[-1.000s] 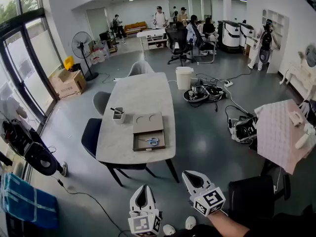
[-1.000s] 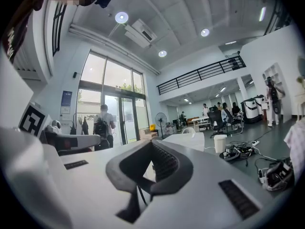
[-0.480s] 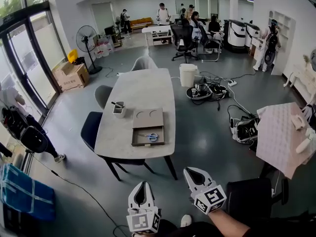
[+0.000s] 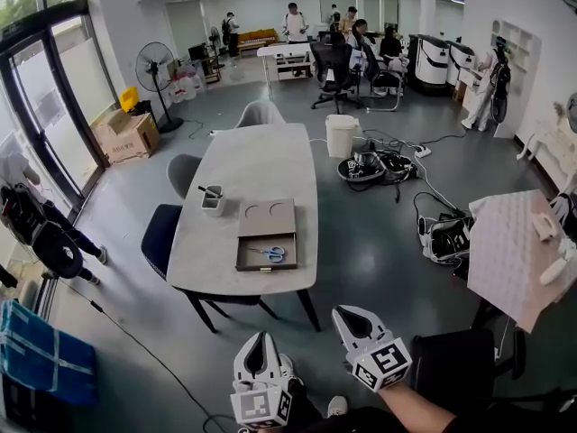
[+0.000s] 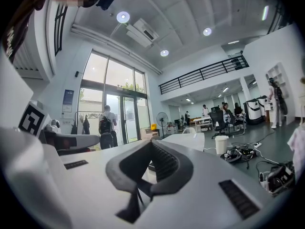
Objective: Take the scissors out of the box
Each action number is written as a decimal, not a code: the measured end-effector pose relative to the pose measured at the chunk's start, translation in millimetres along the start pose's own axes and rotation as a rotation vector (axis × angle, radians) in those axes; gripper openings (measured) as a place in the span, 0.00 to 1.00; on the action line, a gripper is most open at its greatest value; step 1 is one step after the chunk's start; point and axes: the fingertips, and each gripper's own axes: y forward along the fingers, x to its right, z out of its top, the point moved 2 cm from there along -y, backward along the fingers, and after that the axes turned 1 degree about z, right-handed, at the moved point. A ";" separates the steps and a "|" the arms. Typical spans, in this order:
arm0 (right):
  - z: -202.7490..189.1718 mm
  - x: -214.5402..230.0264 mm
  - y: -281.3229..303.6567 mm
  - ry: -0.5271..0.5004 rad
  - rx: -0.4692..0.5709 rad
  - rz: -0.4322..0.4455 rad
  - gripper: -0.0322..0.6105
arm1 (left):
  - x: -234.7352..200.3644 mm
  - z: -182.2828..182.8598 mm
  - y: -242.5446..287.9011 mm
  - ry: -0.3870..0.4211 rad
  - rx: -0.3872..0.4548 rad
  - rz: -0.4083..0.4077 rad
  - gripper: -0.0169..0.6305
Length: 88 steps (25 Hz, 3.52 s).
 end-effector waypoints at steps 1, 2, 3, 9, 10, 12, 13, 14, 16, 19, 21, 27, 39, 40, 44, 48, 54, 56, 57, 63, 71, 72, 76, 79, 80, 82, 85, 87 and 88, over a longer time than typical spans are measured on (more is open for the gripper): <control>0.5 2.2 5.2 -0.002 0.004 -0.002 0.04 | -2.4 0.6 5.8 0.001 0.000 -0.003 0.05; 1.4 4.5 10.8 -0.004 0.010 -0.005 0.04 | -5.1 1.9 12.0 0.002 0.000 -0.008 0.05; 2.2 6.5 16.8 -0.004 0.013 -0.010 0.04 | -8.3 3.4 18.3 0.004 0.002 -0.012 0.05; 1.7 16.6 55.2 -0.001 0.003 -0.029 0.04 | -33.1 7.8 55.7 0.002 -0.002 -0.024 0.05; 1.8 18.3 61.7 0.000 0.001 -0.032 0.04 | -37.1 8.4 61.6 0.002 -0.004 -0.025 0.05; 1.5 21.9 74.6 -0.002 -0.001 -0.036 0.04 | -45.0 7.7 73.8 -0.003 -0.012 -0.026 0.05; 1.5 24.7 81.4 -0.003 0.000 -0.040 0.04 | -48.7 7.2 80.9 -0.007 -0.015 -0.027 0.05; 1.7 28.1 88.8 -0.003 0.002 -0.043 0.04 | -52.4 7.3 88.8 -0.009 -0.016 -0.029 0.05; 1.7 34.8 105.0 0.000 0.002 -0.050 0.04 | -60.5 8.7 105.0 -0.009 -0.018 -0.033 0.05; 1.2 43.7 131.2 0.001 -0.008 -0.057 0.04 | -74.1 11.7 130.1 -0.015 -0.015 -0.038 0.05; 0.9 48.2 149.9 0.000 -0.018 -0.056 0.04 | -84.5 13.4 146.1 -0.016 -0.012 -0.038 0.05; 8.7 59.5 202.1 -0.008 -0.017 -0.057 0.04 | -112.9 22.6 188.4 -0.020 -0.009 -0.038 0.05; 30.6 69.0 284.8 -0.008 0.009 -0.090 0.04 | -161.1 46.5 258.3 -0.010 -0.005 -0.087 0.05; 29.3 69.9 287.9 -0.007 0.010 -0.095 0.04 | -163.6 45.9 262.1 -0.009 -0.006 -0.093 0.05; 25.9 72.8 296.7 0.001 0.006 -0.117 0.04 | -169.2 45.1 275.5 -0.004 -0.019 -0.116 0.05; 22.2 78.2 303.8 0.009 -0.012 -0.120 0.04 | -168.9 42.5 286.1 -0.008 -0.037 -0.130 0.05; 24.9 94.8 319.9 -0.004 -0.031 -0.092 0.04 | -166.4 38.3 303.2 -0.008 -0.056 -0.111 0.05; 24.5 102.6 323.3 -0.006 -0.045 -0.077 0.04 | -162.5 38.0 307.4 -0.011 -0.061 -0.100 0.05; 23.4 106.2 324.7 -0.007 -0.051 -0.070 0.04 | -160.6 37.7 308.8 -0.010 -0.062 -0.097 0.05; 13.6 118.6 338.8 -0.026 -0.097 -0.022 0.05 | -158.4 28.2 319.5 -0.015 -0.084 -0.071 0.05; -26.1 122.2 350.3 -0.083 -0.216 0.043 0.05 | -160.6 0.6 326.5 -0.043 -0.128 -0.054 0.05; -32.8 122.1 352.8 -0.093 -0.238 0.054 0.05 | -160.8 -3.6 327.4 -0.046 -0.135 -0.055 0.05; -68.6 118.7 362.6 -0.147 -0.343 0.117 0.05 | -164.6 -26.5 329.1 -0.066 -0.172 -0.052 0.05; -95.1 114.6 372.7 -0.197 -0.440 0.185 0.05 | -169.2 -41.5 333.5 -0.081 -0.195 -0.044 0.05; -104.3 112.7 375.7 -0.208 -0.474 0.208 0.06 | -170.5 -45.2 334.8 -0.088 -0.203 -0.040 0.05; -123.9 108.8 380.4 -0.226 -0.548 0.250 0.08 | -172.4 -53.5 336.7 -0.099 -0.219 -0.037 0.05; -154.8 104.7 383.0 -0.282 -0.680 0.301 0.13 | -174.1 -69.2 338.0 -0.119 -0.236 -0.035 0.05; -176.6 100.6 384.5 -0.332 -0.754 0.345 0.16 | -174.9 -80.4 338.4 -0.135 -0.247 -0.033 0.05; -187.5 98.5 385.3 -0.361 -0.788 0.368 0.16 | -175.3 -86.2 338.6 -0.143 -0.253 -0.032 0.05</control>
